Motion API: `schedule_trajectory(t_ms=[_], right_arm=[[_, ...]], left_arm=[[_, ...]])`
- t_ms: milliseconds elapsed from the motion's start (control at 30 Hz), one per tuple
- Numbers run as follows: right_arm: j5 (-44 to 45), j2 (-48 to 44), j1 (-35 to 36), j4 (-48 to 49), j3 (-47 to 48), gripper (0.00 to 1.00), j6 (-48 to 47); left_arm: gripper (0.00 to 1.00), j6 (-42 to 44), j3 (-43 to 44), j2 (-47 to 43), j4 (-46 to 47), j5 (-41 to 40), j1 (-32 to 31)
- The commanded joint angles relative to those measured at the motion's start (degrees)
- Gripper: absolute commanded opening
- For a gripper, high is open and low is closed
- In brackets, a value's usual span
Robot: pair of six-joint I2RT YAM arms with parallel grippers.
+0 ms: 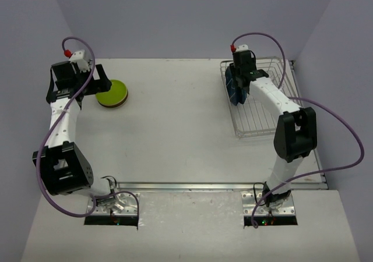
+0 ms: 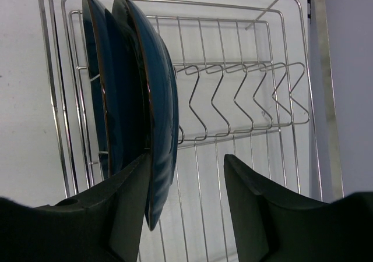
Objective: Unload the plates from the dish rack
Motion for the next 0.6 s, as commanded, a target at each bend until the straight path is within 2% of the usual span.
schedule_trajectory(t_ms=[0, 200, 567], right_arm=[[3.05, 1.54, -0.02, 4.97, 3.58, 0.54, -1.65], [4.38, 5.61, 0.22, 5.5, 5.87, 0.53, -1.59], [9.75, 11.64, 1.52, 7.07, 7.33, 0.39, -2.62]], left_arm=[[1.0, 0.27, 0.4, -2.27, 1.62, -0.88, -0.34], [1.0, -0.16, 0.54, -2.27, 0.85, -1.05, -0.26], [1.0, -0.39, 0.9, -2.88, 0.91, -1.39, -0.34]])
